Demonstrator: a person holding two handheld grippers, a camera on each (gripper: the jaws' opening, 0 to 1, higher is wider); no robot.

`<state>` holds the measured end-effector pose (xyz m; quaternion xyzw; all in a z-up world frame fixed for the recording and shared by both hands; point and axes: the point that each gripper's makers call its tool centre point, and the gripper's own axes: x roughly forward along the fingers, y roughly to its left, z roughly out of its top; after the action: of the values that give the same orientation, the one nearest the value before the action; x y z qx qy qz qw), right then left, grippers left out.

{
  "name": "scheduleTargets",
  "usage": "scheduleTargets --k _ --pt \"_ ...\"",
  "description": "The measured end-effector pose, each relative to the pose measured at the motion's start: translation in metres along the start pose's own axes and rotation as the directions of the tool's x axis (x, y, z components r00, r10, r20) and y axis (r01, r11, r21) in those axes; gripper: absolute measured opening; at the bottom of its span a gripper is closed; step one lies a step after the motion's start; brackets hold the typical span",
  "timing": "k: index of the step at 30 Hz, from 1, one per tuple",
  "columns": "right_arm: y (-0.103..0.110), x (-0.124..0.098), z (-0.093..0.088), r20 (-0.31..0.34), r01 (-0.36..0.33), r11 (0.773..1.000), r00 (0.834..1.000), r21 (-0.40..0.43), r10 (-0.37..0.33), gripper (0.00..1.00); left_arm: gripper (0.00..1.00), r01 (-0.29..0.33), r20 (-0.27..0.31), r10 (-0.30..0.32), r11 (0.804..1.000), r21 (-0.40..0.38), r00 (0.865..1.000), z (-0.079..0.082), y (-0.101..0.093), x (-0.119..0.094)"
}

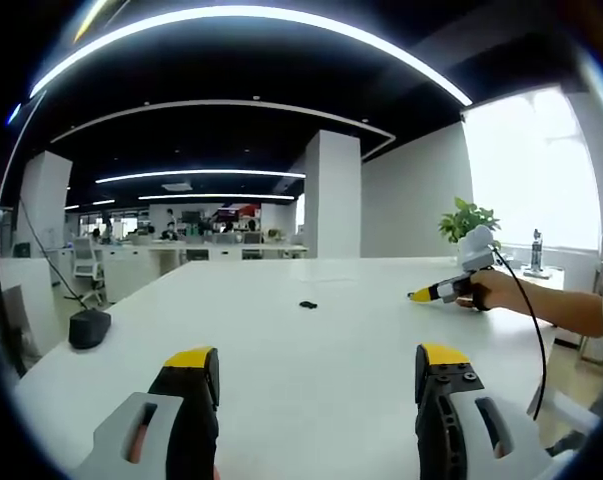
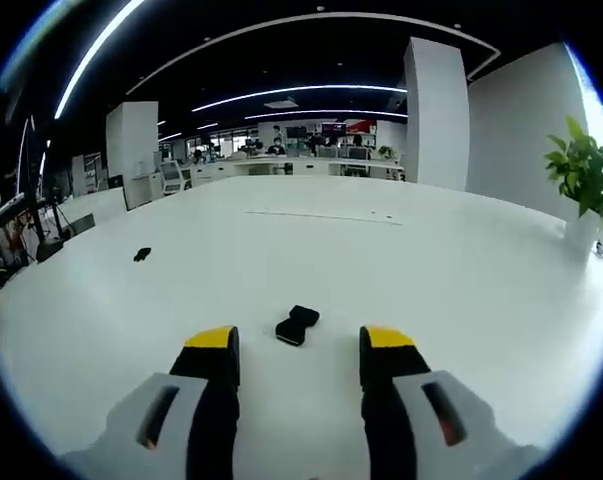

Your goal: Snap the two parts of the plastic buckle together until the buckle closes and remains connected.

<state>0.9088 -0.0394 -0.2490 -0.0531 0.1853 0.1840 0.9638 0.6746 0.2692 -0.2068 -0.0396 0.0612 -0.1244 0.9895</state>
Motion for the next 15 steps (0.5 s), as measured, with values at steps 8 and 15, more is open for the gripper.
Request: scheduleTargets --k 8,15 --pt "-0.0023 0.0048 -0.0009 -0.016 0.007 1.000 1.000 -0.022 -0.007 0.40 0.81 0.000 0.000 0.000 1.000 -0.002 1.000 -0.0002 -0.0005 0.0020" --pt "-0.0029 0.0079 -0.0002 -0.014 0.012 0.999 1.000 -0.032 -0.013 0.37 0.81 0.002 -0.001 -0.002 1.000 -0.001 1.000 -0.0003 -0.0011 0.0042"
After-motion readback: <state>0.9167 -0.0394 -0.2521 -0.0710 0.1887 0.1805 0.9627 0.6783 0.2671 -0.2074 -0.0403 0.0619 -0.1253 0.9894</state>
